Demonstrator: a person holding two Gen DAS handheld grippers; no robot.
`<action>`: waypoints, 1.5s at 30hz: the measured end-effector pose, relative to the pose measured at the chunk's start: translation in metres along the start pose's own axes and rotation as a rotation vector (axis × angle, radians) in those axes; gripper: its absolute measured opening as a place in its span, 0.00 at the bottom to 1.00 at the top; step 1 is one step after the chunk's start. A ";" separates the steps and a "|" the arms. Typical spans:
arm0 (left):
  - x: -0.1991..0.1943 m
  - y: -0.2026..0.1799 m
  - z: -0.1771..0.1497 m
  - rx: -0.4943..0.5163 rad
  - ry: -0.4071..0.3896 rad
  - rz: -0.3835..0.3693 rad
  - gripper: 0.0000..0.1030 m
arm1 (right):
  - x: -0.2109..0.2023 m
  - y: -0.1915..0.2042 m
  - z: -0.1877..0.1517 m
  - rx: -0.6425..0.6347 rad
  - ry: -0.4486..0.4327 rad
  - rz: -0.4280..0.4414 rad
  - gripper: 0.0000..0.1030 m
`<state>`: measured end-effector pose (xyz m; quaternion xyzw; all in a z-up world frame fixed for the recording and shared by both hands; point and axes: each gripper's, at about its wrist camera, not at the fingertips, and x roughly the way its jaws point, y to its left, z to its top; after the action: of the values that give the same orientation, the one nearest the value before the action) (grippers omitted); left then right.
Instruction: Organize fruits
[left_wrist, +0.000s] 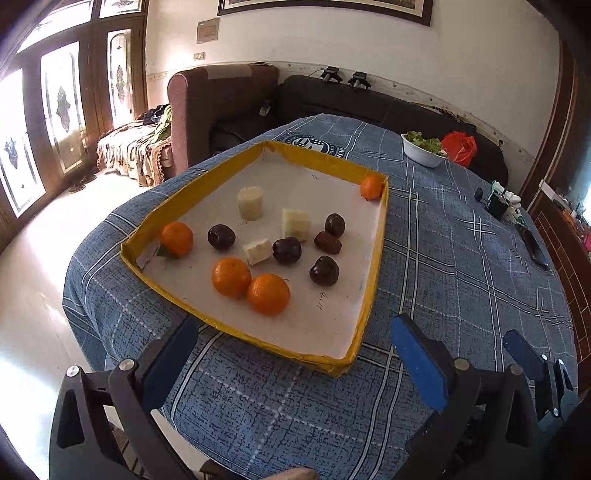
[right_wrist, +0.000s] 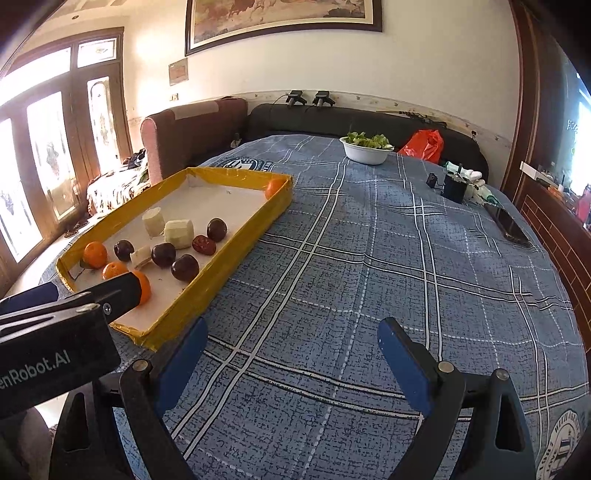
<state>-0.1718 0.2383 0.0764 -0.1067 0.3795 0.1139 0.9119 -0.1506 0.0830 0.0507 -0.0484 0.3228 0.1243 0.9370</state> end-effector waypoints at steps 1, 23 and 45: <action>0.000 0.000 0.000 0.000 0.000 -0.001 1.00 | 0.000 0.000 0.000 0.001 0.000 0.000 0.93; 0.009 0.000 -0.002 0.001 0.026 -0.014 1.00 | 0.006 0.006 -0.002 -0.008 0.016 0.013 0.93; 0.009 -0.002 -0.006 0.007 0.028 -0.021 1.00 | 0.006 0.008 -0.004 -0.013 0.017 0.020 0.93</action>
<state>-0.1693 0.2360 0.0662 -0.1091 0.3916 0.1013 0.9080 -0.1505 0.0916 0.0436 -0.0522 0.3307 0.1352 0.9326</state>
